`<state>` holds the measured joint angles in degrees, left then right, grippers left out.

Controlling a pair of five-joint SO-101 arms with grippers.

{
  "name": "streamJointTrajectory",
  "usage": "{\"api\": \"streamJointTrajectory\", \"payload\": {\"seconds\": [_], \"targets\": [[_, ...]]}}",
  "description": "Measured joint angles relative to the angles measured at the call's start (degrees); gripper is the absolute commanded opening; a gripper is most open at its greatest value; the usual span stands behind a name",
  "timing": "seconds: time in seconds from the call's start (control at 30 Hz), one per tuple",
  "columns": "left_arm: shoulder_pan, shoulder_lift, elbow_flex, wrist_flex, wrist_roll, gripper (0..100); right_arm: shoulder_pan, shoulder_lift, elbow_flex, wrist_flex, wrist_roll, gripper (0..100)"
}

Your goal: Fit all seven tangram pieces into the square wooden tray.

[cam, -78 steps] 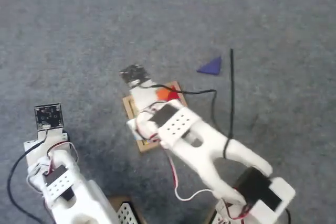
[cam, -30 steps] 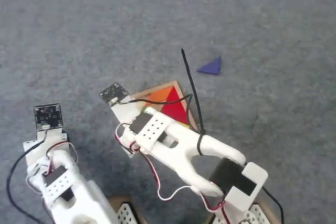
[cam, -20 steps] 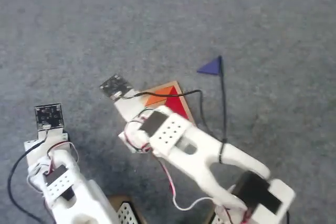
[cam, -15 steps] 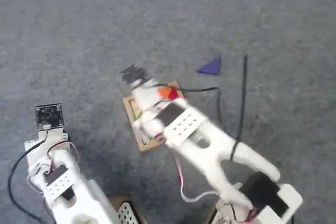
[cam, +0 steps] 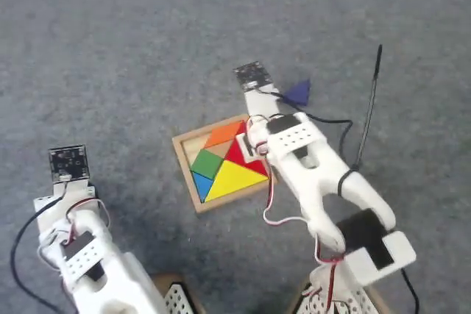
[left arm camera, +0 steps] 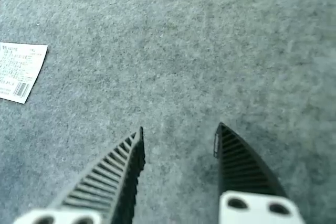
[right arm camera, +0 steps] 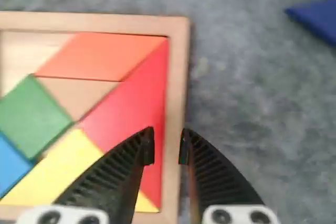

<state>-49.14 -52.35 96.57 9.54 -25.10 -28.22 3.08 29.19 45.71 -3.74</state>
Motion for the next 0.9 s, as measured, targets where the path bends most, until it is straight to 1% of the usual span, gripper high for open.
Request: {"api": "streamJointTrajectory", "payload": {"seconds": [0.17,0.37,0.5,0.67,0.9], "targets": [[0.0,0.0,0.0,0.0,0.0,20,-0.2,3.0,-0.1,0.0,0.0,9.8],[0.0,0.0,0.0,0.0,0.0,20,0.0,3.3,-0.2,0.0,0.0,9.8],[0.0,0.0,0.0,0.0,0.0,20,2.4,3.3,-0.4,2.5,0.0,9.8],[0.0,0.0,0.0,0.0,0.0,20,8.3,4.0,0.0,4.7,0.2,9.7],[0.0,0.0,0.0,0.0,0.0,20,8.8,4.1,0.6,4.8,0.2,9.7]]}}
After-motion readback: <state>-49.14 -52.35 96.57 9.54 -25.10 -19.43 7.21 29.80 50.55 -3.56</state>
